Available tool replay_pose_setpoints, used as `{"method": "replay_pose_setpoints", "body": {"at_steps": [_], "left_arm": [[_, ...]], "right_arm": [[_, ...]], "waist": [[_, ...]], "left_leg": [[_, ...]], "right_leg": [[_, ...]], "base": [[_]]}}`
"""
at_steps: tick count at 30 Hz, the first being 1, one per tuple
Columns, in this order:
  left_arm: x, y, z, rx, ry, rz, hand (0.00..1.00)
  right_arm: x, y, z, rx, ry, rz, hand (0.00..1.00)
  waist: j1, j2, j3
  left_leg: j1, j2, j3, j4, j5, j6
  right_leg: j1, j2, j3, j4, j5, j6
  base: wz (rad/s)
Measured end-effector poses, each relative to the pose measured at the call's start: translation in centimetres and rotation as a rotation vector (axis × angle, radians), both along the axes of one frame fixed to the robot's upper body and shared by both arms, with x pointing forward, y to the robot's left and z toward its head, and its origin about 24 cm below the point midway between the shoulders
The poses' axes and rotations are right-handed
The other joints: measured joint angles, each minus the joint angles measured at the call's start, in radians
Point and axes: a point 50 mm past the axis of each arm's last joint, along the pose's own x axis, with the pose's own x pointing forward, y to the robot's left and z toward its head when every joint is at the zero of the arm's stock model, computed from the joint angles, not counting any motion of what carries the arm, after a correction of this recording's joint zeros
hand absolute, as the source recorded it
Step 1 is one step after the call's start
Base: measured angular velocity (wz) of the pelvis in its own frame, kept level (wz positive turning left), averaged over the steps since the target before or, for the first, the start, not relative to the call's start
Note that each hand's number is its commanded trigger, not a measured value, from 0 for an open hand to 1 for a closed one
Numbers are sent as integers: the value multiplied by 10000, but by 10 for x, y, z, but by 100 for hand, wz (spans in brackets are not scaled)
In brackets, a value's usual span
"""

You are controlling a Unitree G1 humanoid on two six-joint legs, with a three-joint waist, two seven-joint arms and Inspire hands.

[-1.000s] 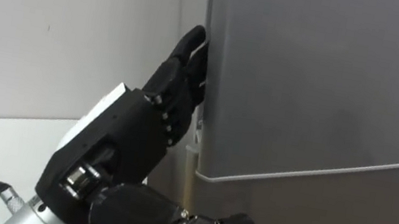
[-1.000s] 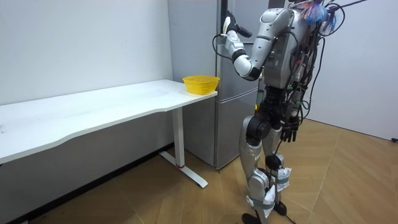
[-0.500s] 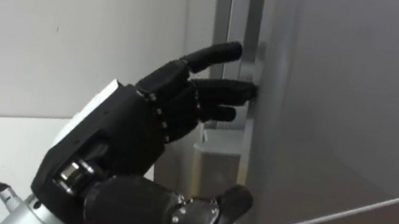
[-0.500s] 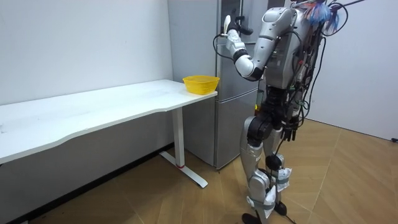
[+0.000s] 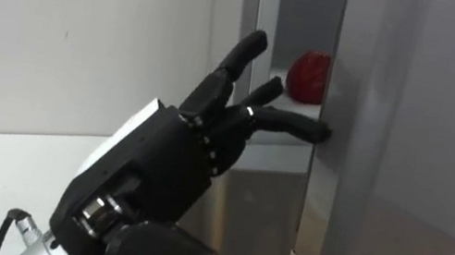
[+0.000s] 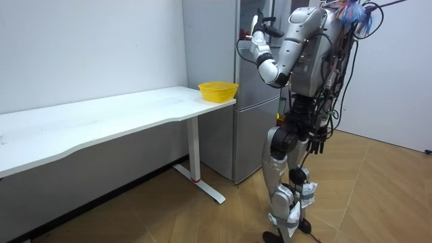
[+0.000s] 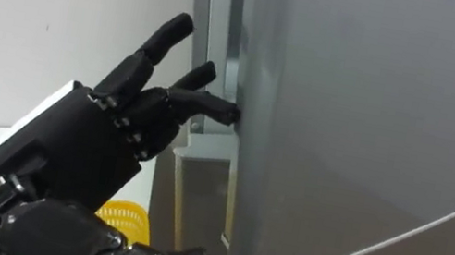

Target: Retrieve from the upper fridge

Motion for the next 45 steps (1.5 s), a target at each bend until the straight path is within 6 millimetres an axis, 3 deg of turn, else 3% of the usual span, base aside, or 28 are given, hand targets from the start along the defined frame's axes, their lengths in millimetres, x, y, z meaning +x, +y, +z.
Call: {"method": "replay_pose_setpoints", "body": {"at_steps": [18, 32, 45], "left_arm": [[-5, -24, 5, 108, -464, -1717, 0], [-4, -32, 8, 222, -596, -2391, 0], [-4, -41, 4, 306, -287, -2856, 0]], "right_arm": [[-2, -4, 1, -9, 8, 39, 0], [-4, -4, 1, 116, 117, -228, 0], [-17, -3, 0, 230, 188, -1233, 0]], "waist": [[-330, -79, 58], [-1018, -98, 89], [-1340, -50, 108]], "left_leg": [[127, 23, 299, -116, 0, 0], [289, 107, 1037, -221, 0, -2], [294, 155, 1167, -238, -2, -6]], "right_leg": [[-28, 16, 139, -18, 4, 1], [-147, 127, 710, -38, 40, -6], [-217, 207, 966, -38, 91, -26]], "base": [[-3], [-13], [-3]]}}
